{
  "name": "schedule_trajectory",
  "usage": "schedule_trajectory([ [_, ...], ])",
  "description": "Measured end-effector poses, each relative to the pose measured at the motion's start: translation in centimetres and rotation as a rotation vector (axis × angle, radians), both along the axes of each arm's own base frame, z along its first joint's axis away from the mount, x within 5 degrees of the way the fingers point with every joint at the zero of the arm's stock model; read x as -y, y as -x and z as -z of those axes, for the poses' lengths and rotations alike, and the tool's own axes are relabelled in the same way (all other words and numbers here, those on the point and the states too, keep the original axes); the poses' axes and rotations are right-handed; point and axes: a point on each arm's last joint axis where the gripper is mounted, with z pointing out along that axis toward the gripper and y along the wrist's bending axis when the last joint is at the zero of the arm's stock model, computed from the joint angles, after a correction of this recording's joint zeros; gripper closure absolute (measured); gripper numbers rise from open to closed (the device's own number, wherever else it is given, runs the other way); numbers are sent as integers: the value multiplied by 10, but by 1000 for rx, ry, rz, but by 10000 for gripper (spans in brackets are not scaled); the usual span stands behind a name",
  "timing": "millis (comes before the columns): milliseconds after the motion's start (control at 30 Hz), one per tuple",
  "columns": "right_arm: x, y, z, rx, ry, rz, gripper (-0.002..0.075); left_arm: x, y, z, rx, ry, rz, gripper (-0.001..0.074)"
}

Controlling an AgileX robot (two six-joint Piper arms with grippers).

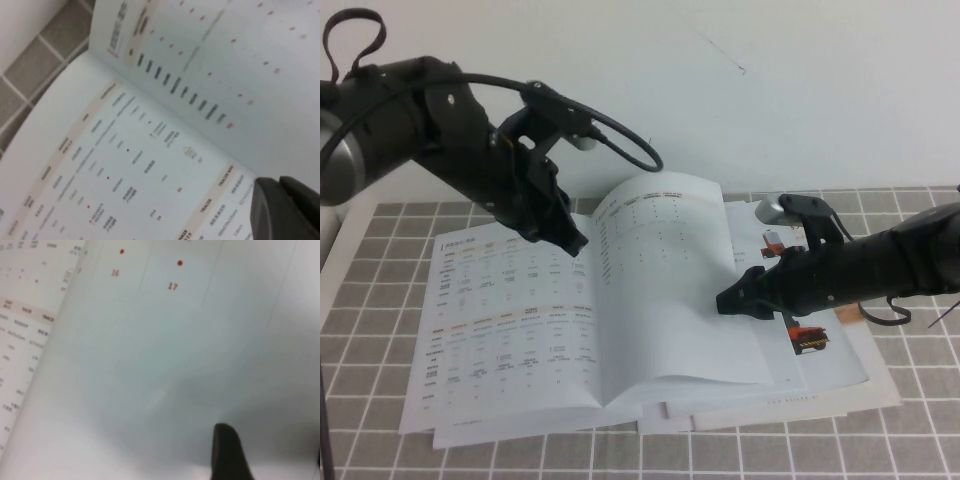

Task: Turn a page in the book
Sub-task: Open the closed book

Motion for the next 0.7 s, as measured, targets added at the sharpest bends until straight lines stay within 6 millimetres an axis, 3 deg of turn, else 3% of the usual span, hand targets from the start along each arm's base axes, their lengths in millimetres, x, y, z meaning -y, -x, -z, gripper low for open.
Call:
schedule_trajectory([
  [167, -1, 0, 0, 0, 0, -2, 351, 34, 50, -26, 133, -118, 97, 738],
  [300, -1, 0, 0, 0, -1, 0, 351, 56, 98, -23, 214, -175, 143, 738],
  [433, -1, 0, 0, 0, -1, 0, 351, 64, 141, -3, 340, -216, 175, 738],
  [700, -1, 0, -1, 1, -2, 1, 351, 77, 185, 43, 517, -170, 303, 738],
])
